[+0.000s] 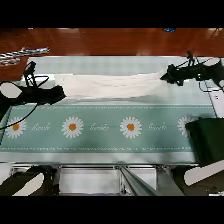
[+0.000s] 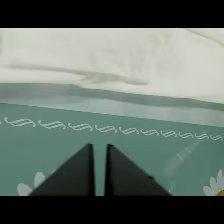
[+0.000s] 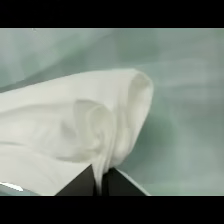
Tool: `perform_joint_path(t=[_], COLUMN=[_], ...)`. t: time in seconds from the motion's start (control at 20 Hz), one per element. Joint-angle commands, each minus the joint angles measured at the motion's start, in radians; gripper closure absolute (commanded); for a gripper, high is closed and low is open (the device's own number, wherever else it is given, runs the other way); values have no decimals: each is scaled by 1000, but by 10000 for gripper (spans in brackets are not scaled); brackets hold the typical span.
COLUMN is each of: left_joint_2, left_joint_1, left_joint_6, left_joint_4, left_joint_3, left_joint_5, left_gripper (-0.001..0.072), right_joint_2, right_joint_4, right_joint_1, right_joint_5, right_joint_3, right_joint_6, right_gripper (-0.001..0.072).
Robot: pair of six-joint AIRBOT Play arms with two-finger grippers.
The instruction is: Fold the shirts.
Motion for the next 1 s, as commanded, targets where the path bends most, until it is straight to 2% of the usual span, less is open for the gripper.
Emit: perform_joint_path(t=[0.0, 0.1, 0.25, 0.45, 0.75, 0.95], left_joint_2=[-1, -2, -55, -259, -668, -831], left_joint_1=[-18, -69, -192, -371, -618, -799], left_joint_6=[90, 175, 182, 182, 177, 111], left_joint_4=[-108, -195, -216, -216, -216, -217], left_joint_3=[0, 0, 45, 242, 685, 850], left_joint_5=[16, 50, 106, 98, -115, -161], left_gripper=[688, 688, 688, 689, 689, 689], right_joint_2=[220, 374, 619, 887, 1112, 1165], right_joint_4=[-210, -227, -227, -225, -226, -226], right_joint_1=[-3, -11, -13, -12, -12, -12], right_joint_5=[75, 88, 104, 176, 309, 325], right_joint_3=[-41, -114, -246, -368, -391, -391], right_joint_6=[14, 6, 3, 44, 127, 154], right_gripper=[691, 691, 691, 690, 691, 691])
